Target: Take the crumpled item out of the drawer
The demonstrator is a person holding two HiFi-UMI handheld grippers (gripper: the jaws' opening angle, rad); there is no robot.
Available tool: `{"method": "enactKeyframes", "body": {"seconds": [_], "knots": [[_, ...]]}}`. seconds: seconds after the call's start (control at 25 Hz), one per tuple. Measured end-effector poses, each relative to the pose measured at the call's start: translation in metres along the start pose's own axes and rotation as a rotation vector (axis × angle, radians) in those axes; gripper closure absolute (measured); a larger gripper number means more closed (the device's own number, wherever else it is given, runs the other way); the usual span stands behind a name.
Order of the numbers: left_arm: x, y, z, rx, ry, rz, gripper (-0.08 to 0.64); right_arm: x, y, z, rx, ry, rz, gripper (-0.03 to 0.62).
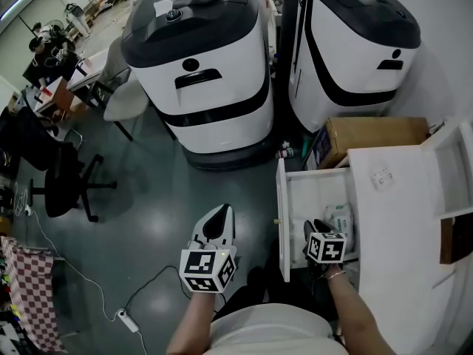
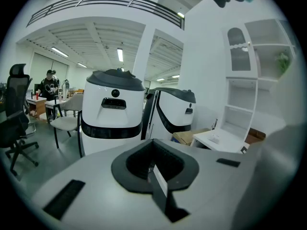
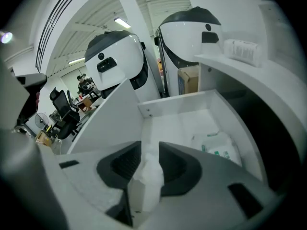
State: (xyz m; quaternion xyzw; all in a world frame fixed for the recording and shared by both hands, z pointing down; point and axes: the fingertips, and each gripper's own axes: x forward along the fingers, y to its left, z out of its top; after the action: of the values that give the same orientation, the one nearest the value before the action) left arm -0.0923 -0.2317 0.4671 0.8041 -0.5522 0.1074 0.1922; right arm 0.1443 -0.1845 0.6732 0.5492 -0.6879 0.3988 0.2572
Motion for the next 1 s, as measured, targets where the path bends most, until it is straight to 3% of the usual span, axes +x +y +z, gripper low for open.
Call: {"method": "enactKeyframes", "body": {"seconds": [0.4, 0.76, 1.0], "knots": [[0.008, 0.006, -0.008, -0.009, 0.026, 0.033, 0.566, 0.038, -0.027, -0.037, -0.021, 0.188, -0.065, 0.468], [0.011, 0.010, -0.018, -0.017, 0.060, 0.060, 0.566, 0.057, -0.028, -0.055, 0.019, 0.263, -0.014, 0.405], [0.013, 0.016, -0.025, -0.019, 0.086, 0.084, 0.566, 0.068, -0.034, -0.064, 0.021, 0.311, -0.023, 0.402]]}}
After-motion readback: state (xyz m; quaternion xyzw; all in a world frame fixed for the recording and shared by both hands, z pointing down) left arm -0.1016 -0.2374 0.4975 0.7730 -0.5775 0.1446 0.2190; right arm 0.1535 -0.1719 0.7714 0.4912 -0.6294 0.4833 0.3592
